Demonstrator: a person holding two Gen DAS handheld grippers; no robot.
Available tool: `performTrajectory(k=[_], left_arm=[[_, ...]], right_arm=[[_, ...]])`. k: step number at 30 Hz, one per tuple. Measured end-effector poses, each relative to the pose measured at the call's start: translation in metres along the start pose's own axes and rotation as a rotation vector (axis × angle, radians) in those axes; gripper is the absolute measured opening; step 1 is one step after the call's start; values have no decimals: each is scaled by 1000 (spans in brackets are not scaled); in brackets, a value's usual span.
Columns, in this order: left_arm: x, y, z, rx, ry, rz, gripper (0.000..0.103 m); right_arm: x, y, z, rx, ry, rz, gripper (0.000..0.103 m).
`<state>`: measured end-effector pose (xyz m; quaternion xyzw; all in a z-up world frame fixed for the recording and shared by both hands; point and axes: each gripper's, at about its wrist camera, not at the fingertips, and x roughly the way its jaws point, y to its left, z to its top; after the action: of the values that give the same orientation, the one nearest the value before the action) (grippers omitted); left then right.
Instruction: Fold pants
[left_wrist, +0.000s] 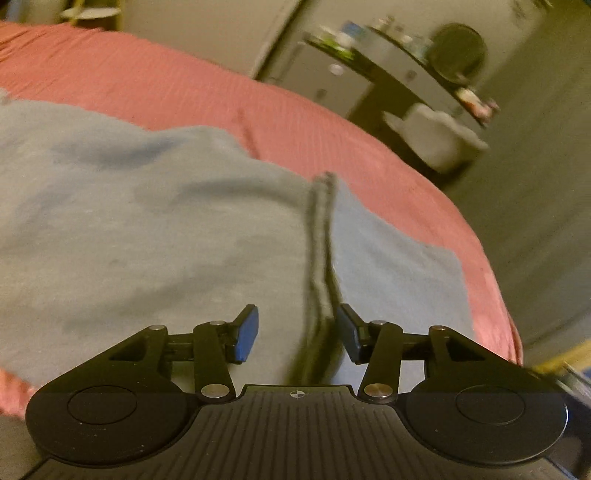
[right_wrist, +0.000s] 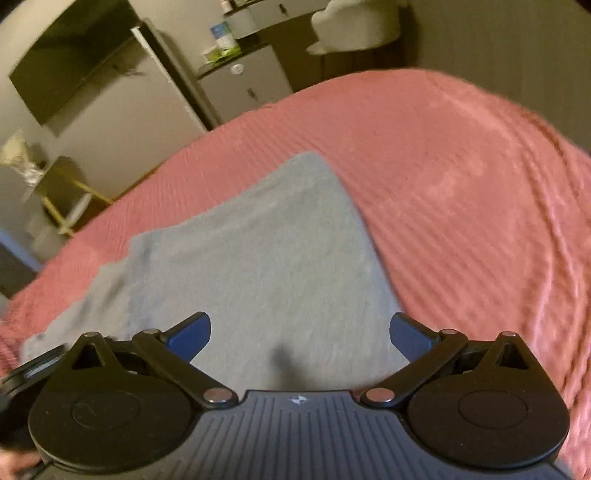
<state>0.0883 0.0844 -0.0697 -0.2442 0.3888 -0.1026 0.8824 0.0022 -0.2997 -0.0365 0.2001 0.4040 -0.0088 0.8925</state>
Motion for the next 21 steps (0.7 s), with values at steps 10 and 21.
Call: performTrajectory(k=[10, 21], left_arm=[[7, -17, 1, 133, 8, 34, 53], [-13, -21, -7, 164, -53, 59, 60]], right_arm=[[75, 30, -3, -191, 56, -182, 103], [85, 29, -4, -158, 42, -181, 103]])
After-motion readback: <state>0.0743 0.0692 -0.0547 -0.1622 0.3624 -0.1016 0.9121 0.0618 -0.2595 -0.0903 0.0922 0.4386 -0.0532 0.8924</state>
